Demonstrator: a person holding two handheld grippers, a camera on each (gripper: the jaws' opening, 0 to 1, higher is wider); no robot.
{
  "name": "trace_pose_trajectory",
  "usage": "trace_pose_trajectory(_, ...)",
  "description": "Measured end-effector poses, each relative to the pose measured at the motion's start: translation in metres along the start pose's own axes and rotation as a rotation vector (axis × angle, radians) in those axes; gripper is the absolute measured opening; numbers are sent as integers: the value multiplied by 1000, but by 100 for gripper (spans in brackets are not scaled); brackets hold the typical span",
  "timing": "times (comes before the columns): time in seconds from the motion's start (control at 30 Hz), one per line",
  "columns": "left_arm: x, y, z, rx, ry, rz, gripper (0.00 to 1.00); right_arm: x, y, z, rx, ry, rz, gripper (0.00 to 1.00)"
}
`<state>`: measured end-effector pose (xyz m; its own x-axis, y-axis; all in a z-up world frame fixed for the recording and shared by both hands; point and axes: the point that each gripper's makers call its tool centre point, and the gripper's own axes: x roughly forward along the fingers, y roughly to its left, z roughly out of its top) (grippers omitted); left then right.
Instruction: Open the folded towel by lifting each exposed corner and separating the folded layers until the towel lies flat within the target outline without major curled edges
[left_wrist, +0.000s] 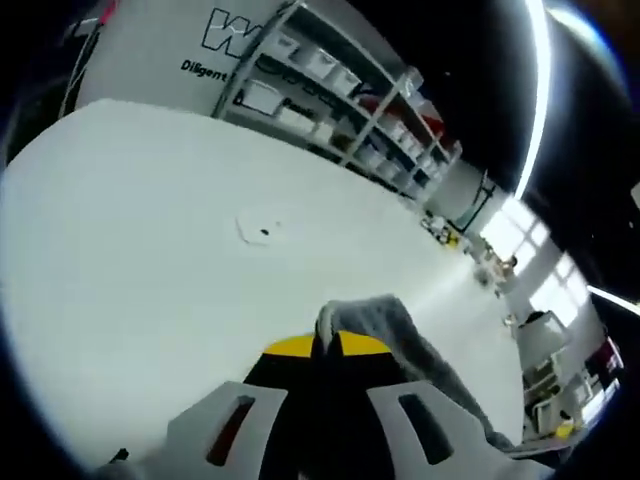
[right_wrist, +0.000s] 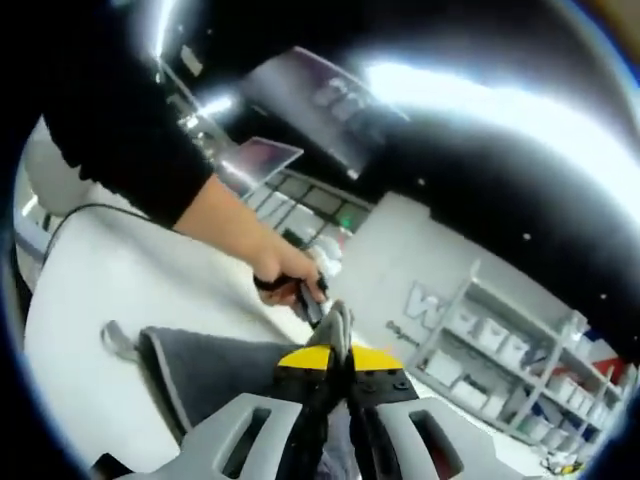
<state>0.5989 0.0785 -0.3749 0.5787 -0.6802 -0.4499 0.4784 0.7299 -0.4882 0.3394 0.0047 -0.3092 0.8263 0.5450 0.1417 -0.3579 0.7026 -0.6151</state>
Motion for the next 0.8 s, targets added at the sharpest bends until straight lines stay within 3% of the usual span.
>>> trace_pose_trajectory(0.4,-5,-24,26,77,-21,-12,2,-6,-16,0,57,-10,-12,0)
trace_pose_trajectory(0.8,1,-37,34,97,10,-22,2,-10,-29,-5,101,6,-9,0)
